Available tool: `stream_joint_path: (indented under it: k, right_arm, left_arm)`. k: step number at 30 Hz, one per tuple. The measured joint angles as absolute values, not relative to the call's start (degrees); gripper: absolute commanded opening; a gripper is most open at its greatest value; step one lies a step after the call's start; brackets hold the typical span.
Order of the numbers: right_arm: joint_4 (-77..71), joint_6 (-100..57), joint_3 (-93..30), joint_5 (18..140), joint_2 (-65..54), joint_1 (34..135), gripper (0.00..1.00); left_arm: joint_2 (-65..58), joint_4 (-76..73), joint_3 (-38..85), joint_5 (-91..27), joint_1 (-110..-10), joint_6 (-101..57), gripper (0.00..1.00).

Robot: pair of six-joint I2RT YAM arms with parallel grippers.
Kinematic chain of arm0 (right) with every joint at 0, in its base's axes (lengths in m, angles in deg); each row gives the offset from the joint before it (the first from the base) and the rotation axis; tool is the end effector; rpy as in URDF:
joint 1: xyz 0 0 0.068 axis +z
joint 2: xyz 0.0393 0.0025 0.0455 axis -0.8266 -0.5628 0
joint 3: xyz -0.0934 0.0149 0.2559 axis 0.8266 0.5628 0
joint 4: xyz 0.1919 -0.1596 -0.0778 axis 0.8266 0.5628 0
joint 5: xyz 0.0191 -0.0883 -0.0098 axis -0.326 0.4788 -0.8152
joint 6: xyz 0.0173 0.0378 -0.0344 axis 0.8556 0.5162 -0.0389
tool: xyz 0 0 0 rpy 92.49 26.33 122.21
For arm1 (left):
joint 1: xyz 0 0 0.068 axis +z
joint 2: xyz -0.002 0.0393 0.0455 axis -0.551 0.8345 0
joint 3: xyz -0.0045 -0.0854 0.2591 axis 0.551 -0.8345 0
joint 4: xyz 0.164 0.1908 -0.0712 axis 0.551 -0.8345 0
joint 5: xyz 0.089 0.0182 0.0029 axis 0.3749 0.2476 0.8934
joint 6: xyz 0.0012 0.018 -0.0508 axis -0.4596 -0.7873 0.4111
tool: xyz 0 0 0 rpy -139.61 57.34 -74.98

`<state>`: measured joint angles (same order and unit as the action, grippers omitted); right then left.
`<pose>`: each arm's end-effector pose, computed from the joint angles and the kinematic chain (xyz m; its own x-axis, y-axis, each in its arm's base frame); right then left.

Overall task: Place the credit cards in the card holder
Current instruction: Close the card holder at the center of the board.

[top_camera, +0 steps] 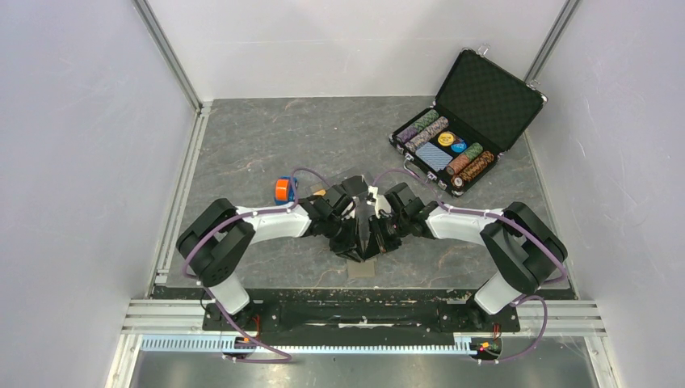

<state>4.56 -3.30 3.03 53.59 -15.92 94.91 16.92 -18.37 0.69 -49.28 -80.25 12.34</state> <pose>0.2075 0.1937 0.1368 -0.9179 -0.2879 -0.2732 -0.3969 0.6619 0.6359 0.2012 -0.2366 0.1471 -0.9930 0.1030 -0.0584 0.1172 0.7853 -0.6079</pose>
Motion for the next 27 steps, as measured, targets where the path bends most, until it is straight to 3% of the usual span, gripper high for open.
stream_joint_path:
  k: [2, 8, 27]
  right_arm:
    - [4.5, -3.3, 3.0, 53.5, -15.9, 94.9, 0.15]
    - [4.3, -3.2, 3.0, 53.4, -15.9, 94.9, 0.15]
    - [2.5, -3.3, 4.3, 55.6, -13.7, 94.8, 0.17]
  left_arm:
    - [17.6, -19.6, 1.0, -49.0, -80.4, 12.2, 0.23]
    - [18.1, -21.9, 2.5, -47.9, -80.8, 11.0, 0.02]
    - [17.7, -22.7, 4.1, -46.2, -81.1, 10.8, 0.02]
